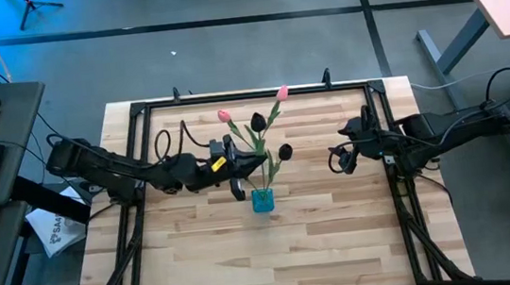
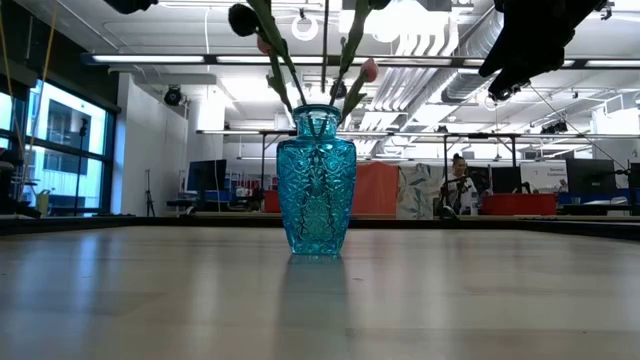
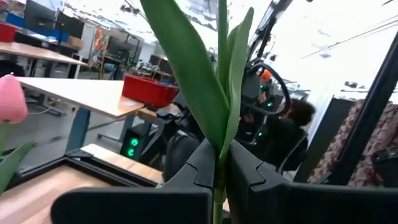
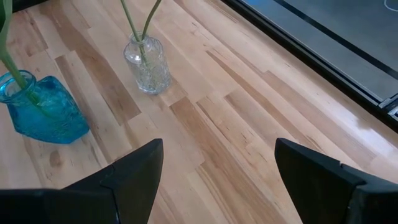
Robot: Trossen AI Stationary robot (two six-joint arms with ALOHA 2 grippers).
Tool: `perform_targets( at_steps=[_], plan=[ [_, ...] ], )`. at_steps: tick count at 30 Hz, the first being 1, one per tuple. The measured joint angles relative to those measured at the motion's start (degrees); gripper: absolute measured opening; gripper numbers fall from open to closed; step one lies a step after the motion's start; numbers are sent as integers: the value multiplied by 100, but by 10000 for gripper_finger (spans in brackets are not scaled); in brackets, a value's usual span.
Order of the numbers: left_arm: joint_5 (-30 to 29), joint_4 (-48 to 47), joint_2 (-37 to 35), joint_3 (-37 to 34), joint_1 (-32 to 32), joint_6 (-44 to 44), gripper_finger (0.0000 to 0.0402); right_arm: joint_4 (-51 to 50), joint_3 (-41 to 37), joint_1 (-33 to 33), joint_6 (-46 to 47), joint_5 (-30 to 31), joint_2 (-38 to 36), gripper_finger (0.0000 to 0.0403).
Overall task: Sort flowers into vase by color
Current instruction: Put the black tulip into the blue vase
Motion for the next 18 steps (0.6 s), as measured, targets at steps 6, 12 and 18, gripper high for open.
perform_targets(
  at_steps=[6, 12, 18],
  plan=[
    [-243, -253, 0, 0, 0, 342, 0, 0, 0, 0, 1, 46, 4, 304],
    [-160, -486, 0, 0, 17, 68, 2, 0, 2, 0, 10, 46, 4, 304],
    [-94, -557, 0, 0, 11, 33, 17, 2, 0, 1, 153, 288, 4, 304]
  ],
)
